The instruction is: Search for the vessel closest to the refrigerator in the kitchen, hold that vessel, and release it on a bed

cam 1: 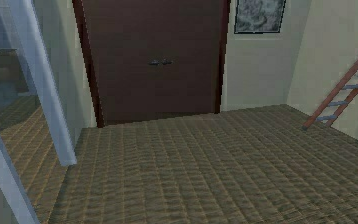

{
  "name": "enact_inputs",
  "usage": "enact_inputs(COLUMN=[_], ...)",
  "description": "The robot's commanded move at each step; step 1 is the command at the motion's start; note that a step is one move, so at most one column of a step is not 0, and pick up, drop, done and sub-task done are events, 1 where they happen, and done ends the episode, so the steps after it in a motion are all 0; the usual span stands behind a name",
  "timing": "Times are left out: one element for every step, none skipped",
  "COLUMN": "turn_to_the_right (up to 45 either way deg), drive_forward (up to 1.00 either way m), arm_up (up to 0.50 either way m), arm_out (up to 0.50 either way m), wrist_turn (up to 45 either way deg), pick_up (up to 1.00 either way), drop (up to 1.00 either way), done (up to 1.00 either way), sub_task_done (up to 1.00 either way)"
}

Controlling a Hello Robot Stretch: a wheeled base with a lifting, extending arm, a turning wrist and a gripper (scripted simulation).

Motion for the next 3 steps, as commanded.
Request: enact_inputs(turn_to_the_right=[0.0, 0.0, 0.0], drive_forward=[0.0, 0.0, 0.0], arm_up=[0.0, 0.0, 0.0], arm_out=[0.44, 0.0, 0.0], wrist_turn=[0.0, 45.0, 45.0], pick_up=[0.0, 0.0, 0.0], drop=[0.0, 0.0, 0.0], done=[0.0, 0.0, 0.0], sub_task_done=[0.0, 0.0, 0.0])
